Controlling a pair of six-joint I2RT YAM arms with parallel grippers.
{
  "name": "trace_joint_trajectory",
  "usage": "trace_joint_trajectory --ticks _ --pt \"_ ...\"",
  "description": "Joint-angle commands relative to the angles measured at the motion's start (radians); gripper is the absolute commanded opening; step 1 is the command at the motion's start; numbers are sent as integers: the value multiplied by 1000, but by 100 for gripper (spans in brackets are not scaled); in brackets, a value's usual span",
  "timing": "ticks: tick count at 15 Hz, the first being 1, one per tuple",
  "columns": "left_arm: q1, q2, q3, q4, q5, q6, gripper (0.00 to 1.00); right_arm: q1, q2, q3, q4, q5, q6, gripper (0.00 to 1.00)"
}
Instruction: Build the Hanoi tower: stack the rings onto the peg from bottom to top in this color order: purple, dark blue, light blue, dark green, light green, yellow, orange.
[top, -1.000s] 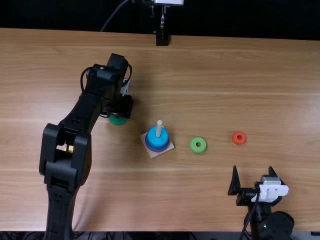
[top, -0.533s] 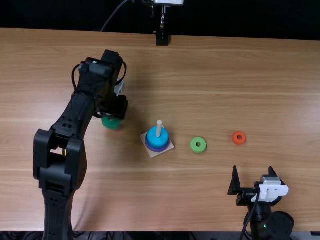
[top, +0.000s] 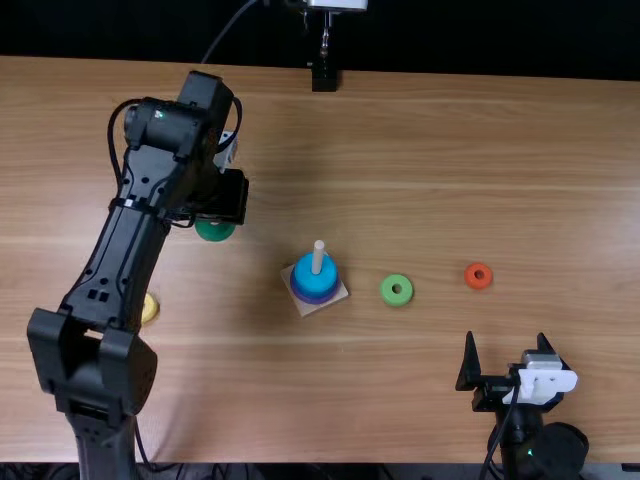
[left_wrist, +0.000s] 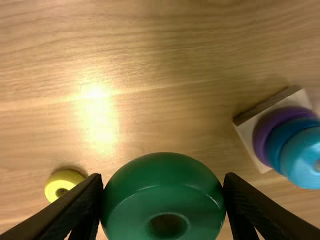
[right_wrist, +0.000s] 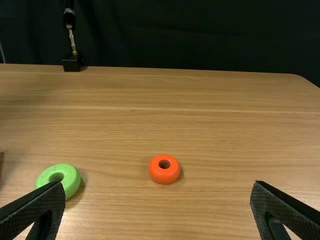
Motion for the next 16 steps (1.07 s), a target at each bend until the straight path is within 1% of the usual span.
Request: trace_joint_trajectory --ticks 1,3,4,5,7,10,12,14,16 --pt "-33 -93 17 5 0 -91 0 -12 -13 -60 -79 -11 -2 100" --pt "-81 -132 -2 7 -2 -161 0 -12 -13 -60 -79 -13 -2 100" --pt "-95 -152 -15 12 -2 -176 0 -12 -13 -60 -79 -13 -2 100" --pt "-105 -185 -32 29 -2 -176 0 -12 -13 -60 -79 -11 -2 100" --pt "-147 -208 -64 66 -2 -176 0 -12 -13 -60 -79 -11 -2 100" --pt "-190 -206 -71 54 0 -176 0 -12 -13 -60 -79 -13 -2 100" --pt "-231 -205 -69 51 0 -176 0 -12 -13 -60 -79 -13 -2 100" --pt "-257 -198 -61 51 7 -178 0 -12 -13 -60 -79 -11 -2 100" --pt "-290 -186 -55 53 9 -178 0 -12 -13 -60 -79 -11 -2 100"
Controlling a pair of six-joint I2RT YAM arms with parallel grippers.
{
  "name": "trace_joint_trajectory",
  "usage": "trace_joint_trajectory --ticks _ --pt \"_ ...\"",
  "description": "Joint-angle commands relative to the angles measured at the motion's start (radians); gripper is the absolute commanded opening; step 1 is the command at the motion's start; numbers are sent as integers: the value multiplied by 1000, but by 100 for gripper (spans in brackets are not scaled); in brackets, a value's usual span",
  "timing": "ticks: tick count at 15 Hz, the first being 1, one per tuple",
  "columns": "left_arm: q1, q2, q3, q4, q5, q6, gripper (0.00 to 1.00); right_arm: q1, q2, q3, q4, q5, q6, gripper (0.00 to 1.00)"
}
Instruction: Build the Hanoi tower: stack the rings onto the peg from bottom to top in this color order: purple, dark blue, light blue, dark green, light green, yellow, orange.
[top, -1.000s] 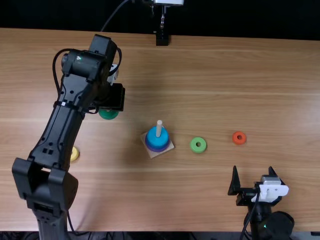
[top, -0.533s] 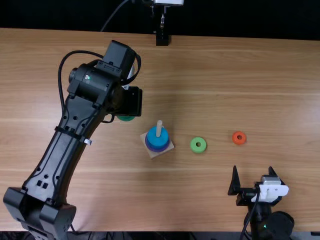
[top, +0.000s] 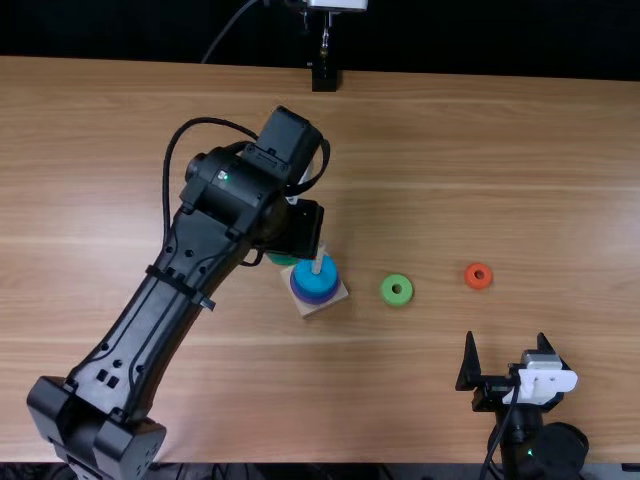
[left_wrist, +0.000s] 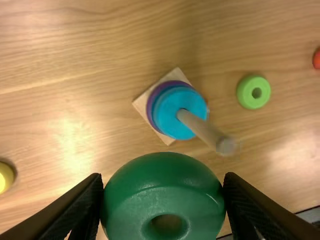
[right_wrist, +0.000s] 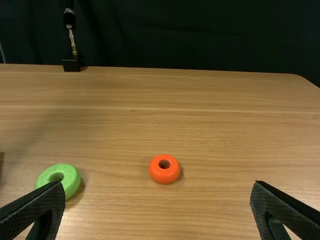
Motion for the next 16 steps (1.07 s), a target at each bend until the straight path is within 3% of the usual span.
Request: trace_joint_trajectory --ticks 1,11,16 --pt "-23 25 25 -1 4 -15 0 -12 -13 -60 -78 -13 -2 100" --pt "-46 132 140 12 8 -17 0 -12 -13 -60 -78 -11 -2 100" --pt "-75 171 179 10 8 -50 0 -12 -13 -60 -78 -13 -2 100"
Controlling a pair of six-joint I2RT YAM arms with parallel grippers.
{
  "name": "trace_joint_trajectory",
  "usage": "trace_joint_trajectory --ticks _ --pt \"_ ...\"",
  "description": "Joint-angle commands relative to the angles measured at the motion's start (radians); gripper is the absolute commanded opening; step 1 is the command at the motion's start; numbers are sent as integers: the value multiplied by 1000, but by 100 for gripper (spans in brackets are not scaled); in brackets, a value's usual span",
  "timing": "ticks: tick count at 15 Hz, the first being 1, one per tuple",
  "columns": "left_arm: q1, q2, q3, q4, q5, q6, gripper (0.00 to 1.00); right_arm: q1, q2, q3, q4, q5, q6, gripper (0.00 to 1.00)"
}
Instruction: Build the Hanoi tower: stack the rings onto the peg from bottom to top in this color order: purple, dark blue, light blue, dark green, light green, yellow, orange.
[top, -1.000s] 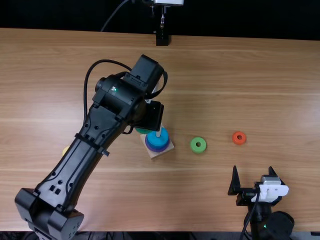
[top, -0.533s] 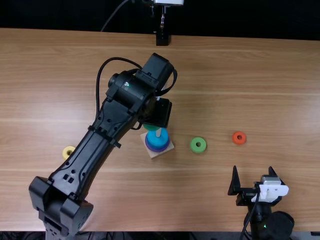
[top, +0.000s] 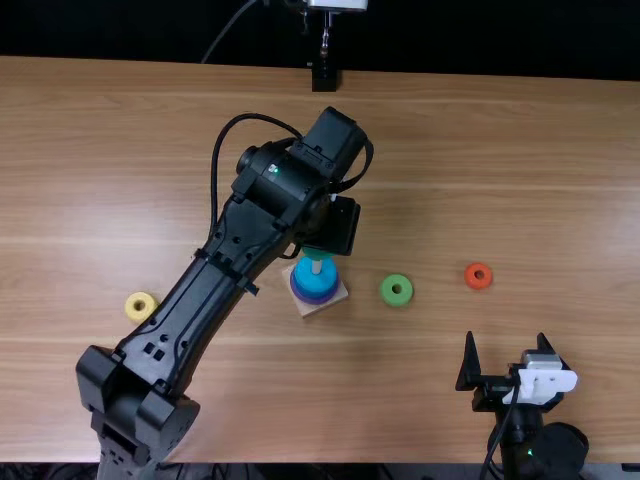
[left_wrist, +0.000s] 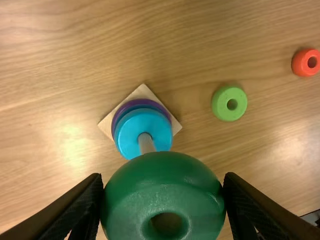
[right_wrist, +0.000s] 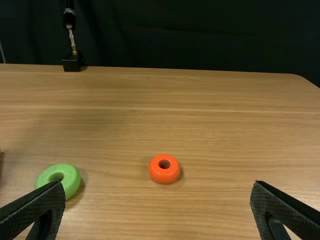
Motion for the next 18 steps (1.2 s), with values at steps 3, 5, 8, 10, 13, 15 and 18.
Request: trace_joint_trajectory --ticks 3,5,8,10,13,15,18 --pt "-14 20 31 2 5 -18 0 -12 -13 -60 -78 -10 -2 100" --pt "-14 20 30 2 -1 -18 6 -12 -13 -60 -76 -10 -2 100" --pt "-12 17 21 2 5 -14 85 -12 -13 -60 -78 -10 -2 100" --pt "-6 14 18 -15 10 -14 100 -12 -13 -60 -78 -10 -2 100" --pt "0 8 7 -7 8 -12 100 -12 -13 -60 -78 -12 -2 100" --pt "9 3 7 5 -1 -12 100 -12 -13 -60 -78 -10 -2 100" --pt "95 -57 -48 15 6 -12 100 -12 -13 -60 -78 -10 -2 100"
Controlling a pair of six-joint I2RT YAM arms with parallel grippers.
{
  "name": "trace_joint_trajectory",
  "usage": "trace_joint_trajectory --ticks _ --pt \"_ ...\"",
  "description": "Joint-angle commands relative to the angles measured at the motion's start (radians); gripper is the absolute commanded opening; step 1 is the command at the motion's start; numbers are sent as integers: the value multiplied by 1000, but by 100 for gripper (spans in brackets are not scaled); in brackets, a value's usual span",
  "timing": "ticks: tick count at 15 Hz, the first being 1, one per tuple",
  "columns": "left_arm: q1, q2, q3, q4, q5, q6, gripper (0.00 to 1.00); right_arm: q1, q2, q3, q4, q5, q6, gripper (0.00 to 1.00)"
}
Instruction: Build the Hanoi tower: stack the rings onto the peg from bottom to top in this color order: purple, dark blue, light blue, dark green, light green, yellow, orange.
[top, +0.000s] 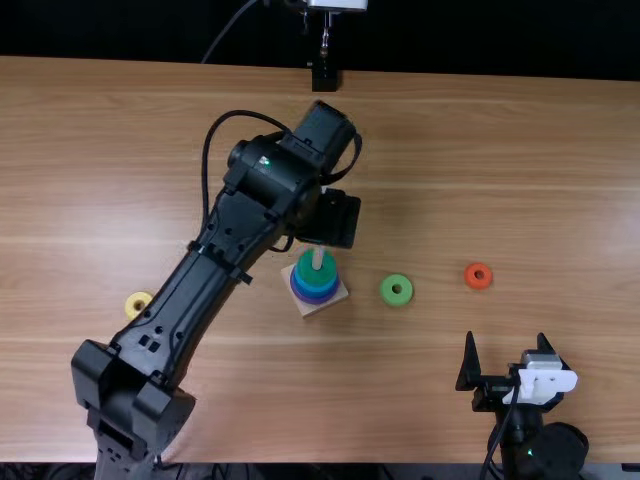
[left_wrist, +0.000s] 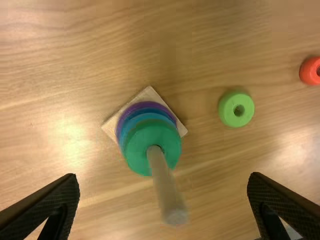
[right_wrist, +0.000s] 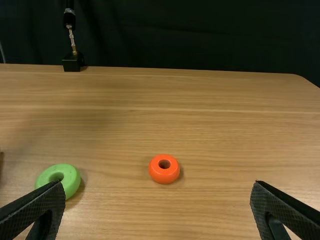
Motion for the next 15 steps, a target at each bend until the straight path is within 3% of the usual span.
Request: trace_joint_trajectory --ticks 1,4,6,7,11,12,13,15 --pt "54 -74 -57 45 2 2 100 -12 -13 -60 -79 -11 -2 100" --pt "129 -226 -290 391 2 11 100 -12 -13 -60 -79 -11 -2 100" --pt "188 -332 -468 531 2 11 100 -12 -13 -60 -79 -11 -2 100" --pt "209 -401 -548 557 -12 13 100 -12 -13 -60 -79 -11 -2 100" --pt "362 -619 -795 572 -12 29 100 -12 -13 -60 -79 -11 -2 100" --pt "404 -676 -855 585 -12 88 100 -12 -13 -60 -79 -13 -2 100" --pt "439 -748 -924 633 -12 186 100 -12 -13 -60 -79 -11 -2 100" --pt "459 -864 -1065 767 -11 342 100 -12 -13 -60 -79 -11 -2 100"
